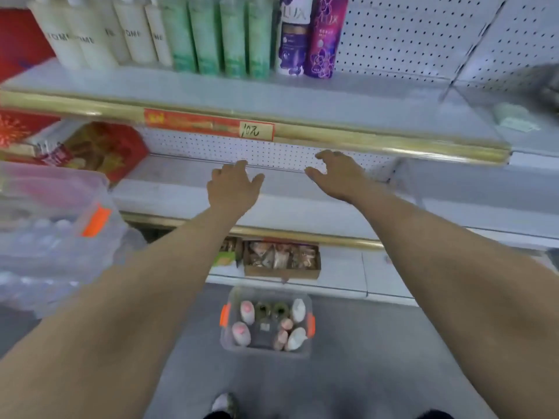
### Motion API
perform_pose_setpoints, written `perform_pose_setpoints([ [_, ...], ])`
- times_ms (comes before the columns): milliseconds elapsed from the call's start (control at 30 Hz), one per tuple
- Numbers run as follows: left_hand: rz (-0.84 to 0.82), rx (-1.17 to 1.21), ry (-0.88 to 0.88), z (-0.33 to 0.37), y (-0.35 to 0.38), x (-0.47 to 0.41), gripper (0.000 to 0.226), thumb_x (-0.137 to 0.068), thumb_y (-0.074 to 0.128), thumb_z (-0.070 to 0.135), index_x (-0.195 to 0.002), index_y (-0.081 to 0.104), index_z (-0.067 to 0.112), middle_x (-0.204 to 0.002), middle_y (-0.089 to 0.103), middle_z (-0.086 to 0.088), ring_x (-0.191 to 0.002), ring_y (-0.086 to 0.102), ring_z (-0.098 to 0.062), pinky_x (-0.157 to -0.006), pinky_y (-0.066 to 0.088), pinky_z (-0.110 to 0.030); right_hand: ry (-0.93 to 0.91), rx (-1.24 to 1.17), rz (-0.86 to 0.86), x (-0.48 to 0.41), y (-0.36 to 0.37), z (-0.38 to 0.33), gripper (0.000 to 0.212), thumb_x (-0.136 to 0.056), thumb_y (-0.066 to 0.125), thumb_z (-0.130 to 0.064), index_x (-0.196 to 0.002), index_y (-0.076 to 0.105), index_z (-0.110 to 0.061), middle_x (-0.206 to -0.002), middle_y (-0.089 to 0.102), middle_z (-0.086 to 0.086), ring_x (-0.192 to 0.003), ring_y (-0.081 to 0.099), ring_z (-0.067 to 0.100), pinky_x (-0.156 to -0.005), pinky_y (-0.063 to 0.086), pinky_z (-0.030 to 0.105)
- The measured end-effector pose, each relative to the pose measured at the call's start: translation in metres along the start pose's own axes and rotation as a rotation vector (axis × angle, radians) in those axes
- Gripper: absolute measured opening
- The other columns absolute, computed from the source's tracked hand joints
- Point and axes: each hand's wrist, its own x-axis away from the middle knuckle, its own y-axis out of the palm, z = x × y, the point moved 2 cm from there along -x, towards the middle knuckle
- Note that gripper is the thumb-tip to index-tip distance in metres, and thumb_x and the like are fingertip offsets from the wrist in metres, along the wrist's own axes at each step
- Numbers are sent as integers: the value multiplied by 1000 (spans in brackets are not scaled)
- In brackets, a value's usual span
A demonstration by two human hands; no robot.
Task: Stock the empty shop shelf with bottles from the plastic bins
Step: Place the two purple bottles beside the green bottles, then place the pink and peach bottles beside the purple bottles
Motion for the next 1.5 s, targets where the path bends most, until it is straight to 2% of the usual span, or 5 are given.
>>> perform_pose_setpoints([
  [233,-271,81,-56,-74,102,40,59,-97,48,50,-147,43,18,-142,54,-12,-131,48,-33,-108,39,-44,115,-94,-215,42,122,37,56,-100,48,-51,-144,47,-17,-144,52,5,-131,50,27,-104,44,40],
  [333,-345,102,-104,-113,153,54,61,-95,52,50,-146,44,16,-142,53,-12,-132,47,-34,-107,41,-44,213,-163,-293,58,191,51,41,-94,53,-48,-123,62,-21,-117,66,-5,-110,61,25,-83,49,37],
  [500,-526,31,-157,-184,241,90,57,-97,52,48,-145,43,19,-140,55,-12,-130,49,-33,-101,39,-40,338,-257,-457,95,320,84,43,-97,51,-51,-129,55,-23,-139,56,9,-125,56,31,-101,46,40],
  [833,-626,167,-241,-266,407,127,56,-91,65,43,-138,53,15,-134,61,-12,-122,55,-33,-91,41,-32,550,-343,-482,135,508,178,38,-95,59,-46,-125,64,-24,-120,68,12,-112,61,35,-81,37,30],
  [1500,-610,234,-292,-432,658,94,66,-82,79,32,-139,50,14,-135,58,-7,-122,54,-28,-98,41,-32,280,-715,-444,-4,825,151,68,-75,85,-44,-133,61,-19,-130,66,2,-119,61,21,-105,49,41],
])
